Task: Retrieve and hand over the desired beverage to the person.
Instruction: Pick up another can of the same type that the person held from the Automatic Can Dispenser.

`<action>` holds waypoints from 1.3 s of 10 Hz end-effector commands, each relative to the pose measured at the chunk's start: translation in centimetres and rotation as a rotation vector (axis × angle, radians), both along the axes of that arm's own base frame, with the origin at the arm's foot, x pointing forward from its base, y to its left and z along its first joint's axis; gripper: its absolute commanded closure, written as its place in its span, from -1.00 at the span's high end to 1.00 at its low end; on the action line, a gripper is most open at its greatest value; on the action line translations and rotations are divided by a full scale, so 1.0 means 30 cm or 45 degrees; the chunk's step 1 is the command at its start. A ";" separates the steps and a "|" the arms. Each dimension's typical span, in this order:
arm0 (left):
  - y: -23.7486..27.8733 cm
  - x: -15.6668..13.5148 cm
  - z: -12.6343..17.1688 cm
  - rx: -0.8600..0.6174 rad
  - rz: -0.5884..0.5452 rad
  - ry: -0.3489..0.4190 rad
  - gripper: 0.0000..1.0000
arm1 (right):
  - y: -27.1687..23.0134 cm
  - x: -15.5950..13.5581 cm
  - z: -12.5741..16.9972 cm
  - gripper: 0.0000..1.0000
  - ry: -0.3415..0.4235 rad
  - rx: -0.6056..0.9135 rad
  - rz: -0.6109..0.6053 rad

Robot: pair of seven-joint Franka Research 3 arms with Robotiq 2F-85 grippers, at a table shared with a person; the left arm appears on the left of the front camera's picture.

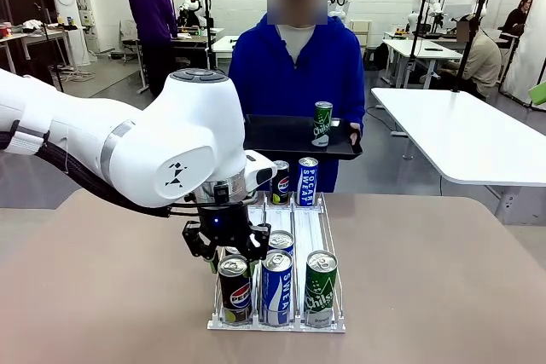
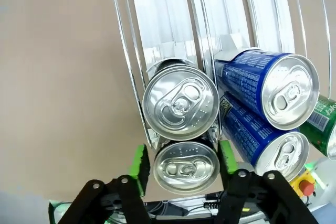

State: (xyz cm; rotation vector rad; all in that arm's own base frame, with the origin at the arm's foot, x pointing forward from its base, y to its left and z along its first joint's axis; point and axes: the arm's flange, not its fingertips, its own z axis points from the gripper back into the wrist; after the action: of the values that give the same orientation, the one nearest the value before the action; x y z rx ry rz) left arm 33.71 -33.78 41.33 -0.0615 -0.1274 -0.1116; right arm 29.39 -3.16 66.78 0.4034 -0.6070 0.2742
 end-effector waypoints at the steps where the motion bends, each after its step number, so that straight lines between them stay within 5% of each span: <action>1: 0.019 -0.007 -0.021 0.011 -0.027 -0.014 -1.00 | 0.000 0.009 0.009 1.00 0.019 -0.006 0.007; 2: 0.021 -0.007 -0.022 0.010 -0.030 -0.007 -1.00 | 0.000 0.009 0.009 1.00 0.019 -0.006 0.007; 3: 0.022 -0.007 -0.023 0.014 -0.031 -0.001 -0.79 | 0.000 0.009 0.009 1.00 0.019 -0.006 0.007; 6: 0.026 -0.009 0.028 0.036 -0.006 0.033 -1.00 | 0.000 0.009 0.009 1.00 0.019 -0.006 0.007; 13: -0.062 -0.050 0.708 0.043 -0.166 0.013 -1.00 | 0.000 0.009 0.009 1.00 0.019 -0.006 0.007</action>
State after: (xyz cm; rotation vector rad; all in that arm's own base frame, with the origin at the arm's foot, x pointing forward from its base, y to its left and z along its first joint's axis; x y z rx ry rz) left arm 30.93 -34.41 61.16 -0.0648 -0.1058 -0.2237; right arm 29.40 -3.17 66.77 0.4034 -0.6068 0.2741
